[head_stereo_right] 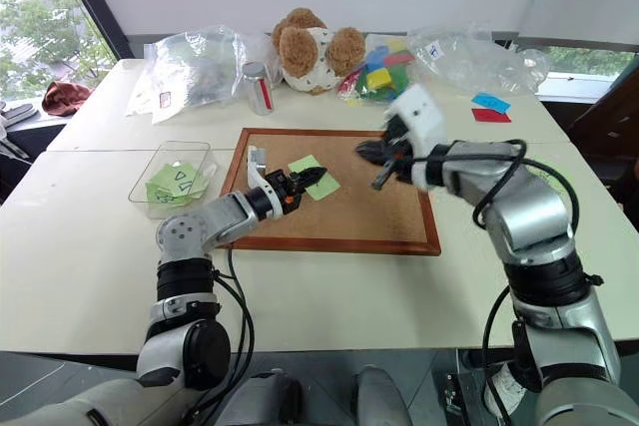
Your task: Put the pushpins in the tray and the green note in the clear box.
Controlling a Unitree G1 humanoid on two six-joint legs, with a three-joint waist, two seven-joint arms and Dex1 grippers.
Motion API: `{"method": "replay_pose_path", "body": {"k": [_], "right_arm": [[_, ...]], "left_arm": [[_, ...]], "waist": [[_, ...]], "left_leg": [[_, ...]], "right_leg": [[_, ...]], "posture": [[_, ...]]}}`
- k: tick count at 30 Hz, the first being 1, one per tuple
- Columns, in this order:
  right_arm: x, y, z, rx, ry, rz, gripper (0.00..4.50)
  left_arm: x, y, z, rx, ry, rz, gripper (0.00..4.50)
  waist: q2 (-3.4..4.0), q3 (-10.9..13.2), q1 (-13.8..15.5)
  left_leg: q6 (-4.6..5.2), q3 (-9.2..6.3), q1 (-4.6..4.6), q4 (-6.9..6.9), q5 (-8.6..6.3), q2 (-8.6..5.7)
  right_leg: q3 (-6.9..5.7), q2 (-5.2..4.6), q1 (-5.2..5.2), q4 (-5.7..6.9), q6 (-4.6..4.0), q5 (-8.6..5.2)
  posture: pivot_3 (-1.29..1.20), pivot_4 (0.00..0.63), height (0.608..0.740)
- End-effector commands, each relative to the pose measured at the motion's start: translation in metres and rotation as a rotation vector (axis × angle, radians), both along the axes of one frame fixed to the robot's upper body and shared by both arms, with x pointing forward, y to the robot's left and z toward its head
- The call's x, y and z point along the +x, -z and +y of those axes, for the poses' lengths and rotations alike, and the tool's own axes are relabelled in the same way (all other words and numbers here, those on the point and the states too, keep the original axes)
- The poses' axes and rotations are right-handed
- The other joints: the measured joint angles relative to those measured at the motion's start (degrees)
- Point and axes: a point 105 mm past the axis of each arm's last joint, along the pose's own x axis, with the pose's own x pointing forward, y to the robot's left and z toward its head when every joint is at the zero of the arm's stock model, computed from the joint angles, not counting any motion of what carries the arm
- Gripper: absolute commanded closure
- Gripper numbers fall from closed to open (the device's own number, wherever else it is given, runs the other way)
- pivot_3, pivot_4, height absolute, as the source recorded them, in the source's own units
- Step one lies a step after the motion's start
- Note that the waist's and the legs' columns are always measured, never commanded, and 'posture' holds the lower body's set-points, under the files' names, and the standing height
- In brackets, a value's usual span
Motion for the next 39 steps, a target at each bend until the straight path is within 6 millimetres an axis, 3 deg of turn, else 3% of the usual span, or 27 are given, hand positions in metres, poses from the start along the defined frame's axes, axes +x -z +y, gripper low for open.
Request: {"method": "replay_pose_path", "body": {"k": [1, 7, 14, 19, 23, 29, 39], "right_arm": [[0.031, -0.002, -0.058, -0.015, 0.206, -0.06, 4.5], [0.059, 0.028, -0.108, -0.01, 0.395, -0.008, 4.5], [0.073, 0.058, -0.127, 0.009, 0.491, 0.047, 4.5], [0.074, 0.075, -0.127, 0.012, 0.502, 0.087, 4.5], [0.073, 0.08, -0.128, 0.014, 0.503, 0.099, 3.13], [0.075, 0.068, -0.128, 0.031, 0.501, 0.075, 0.02], [0.079, 0.033, -0.118, 0.083, 0.422, 0.016, 0.02]], "left_arm": [[0.0, -0.018, 0.004, -0.049, -0.022, -0.06, 4.41], [-0.001, -0.022, 0.01, -0.058, -0.043, -0.088, 4.41], [-0.003, -0.02, 0.013, -0.035, -0.055, -0.099, 4.41], [-0.004, -0.019, 0.016, -0.011, -0.063, -0.111, 4.41], [-0.004, -0.018, 0.019, -0.002, -0.072, -0.115, 4.5], [-0.006, -0.016, 0.017, 0.005, -0.072, -0.116, 4.5], [-0.006, -0.015, 0.015, 0.025, -0.063, -0.128, 4.5]], "waist": [[0.0, 0.0, -0.1], [0.01, 0.0, -0.6], [0.01, 0.0, -0.4], [0.01, 0.0, -0.4], [0.01, 0.0, -0.4], [0.01, 0.0, -0.4], [0.01, 0.0, -0.4]], "left_leg": [[0.0, 0.0, 0.0, 0.0, 0.0, 0.0], [-0.03, 0.07, 0.01, -0.1, 0.02, 0.01], [-0.07, 0.08, 0.02, -0.05, 0.04, 0.01], [-0.07, 0.08, 0.01, -0.05, 0.04, 0.01], [-0.08, 0.07, 0.04, -0.03, 0.05, 0.01], [-0.08, 0.07, 0.04, -0.02, 0.05, 0.01], [-0.08, 0.07, 0.04, -0.02, 0.05, 0.01]], "right_leg": [[0.0, 0.0, 0.0, 0.0, 0.0, 0.0], [0.04, 0.05, -0.08, 0.02, 0.0, 0.0], [0.05, 0.05, -0.04, 0.02, 0.0, 0.0], [0.04, 0.05, -0.02, 0.01, 0.0, 0.0], [0.04, 0.05, 0.01, 0.02, 0.0, 0.0], [0.04, 0.05, 0.02, 0.01, 0.0, 0.0], [0.04, 0.05, 0.02, 0.02, 0.0, 0.0]], "posture": [[0.0, 0.15, 0.74], [0.0, 0.15, 0.74], [0.0, 0.15, 0.74], [0.0, 0.15, 0.74], [0.0, 0.15, 0.74], [0.0, 0.15, 0.74], [0.0, 0.15, 0.74]]}}
